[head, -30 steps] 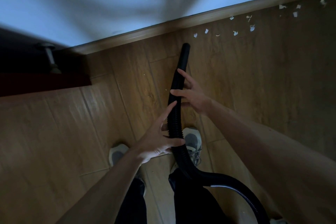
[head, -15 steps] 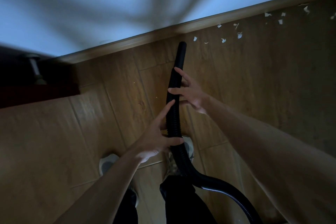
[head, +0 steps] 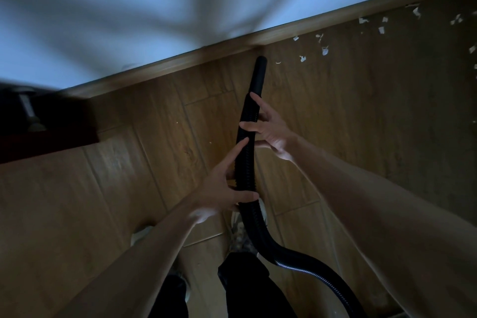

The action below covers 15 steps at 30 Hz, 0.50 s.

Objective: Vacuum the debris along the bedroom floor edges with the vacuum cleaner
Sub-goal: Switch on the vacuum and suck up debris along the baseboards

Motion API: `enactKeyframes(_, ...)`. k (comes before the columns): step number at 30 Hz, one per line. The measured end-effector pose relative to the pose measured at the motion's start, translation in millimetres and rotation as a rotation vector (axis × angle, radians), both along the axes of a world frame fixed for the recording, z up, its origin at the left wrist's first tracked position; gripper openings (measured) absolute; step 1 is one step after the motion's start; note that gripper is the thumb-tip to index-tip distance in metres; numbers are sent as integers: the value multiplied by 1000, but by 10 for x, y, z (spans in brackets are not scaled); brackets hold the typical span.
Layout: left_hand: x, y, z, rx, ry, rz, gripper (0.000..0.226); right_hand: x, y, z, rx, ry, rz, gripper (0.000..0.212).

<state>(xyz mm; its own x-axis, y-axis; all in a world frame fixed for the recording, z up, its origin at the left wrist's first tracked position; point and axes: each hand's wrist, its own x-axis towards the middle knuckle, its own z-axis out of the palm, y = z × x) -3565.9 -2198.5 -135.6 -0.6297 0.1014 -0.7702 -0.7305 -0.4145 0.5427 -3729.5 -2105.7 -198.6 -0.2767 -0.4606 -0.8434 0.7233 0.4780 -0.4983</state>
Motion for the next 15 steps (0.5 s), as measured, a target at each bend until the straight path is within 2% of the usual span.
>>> enactKeyframes(15,-189,119,-63,50,-13,-113,104,-69,263,-110,6,-4,-115,87)
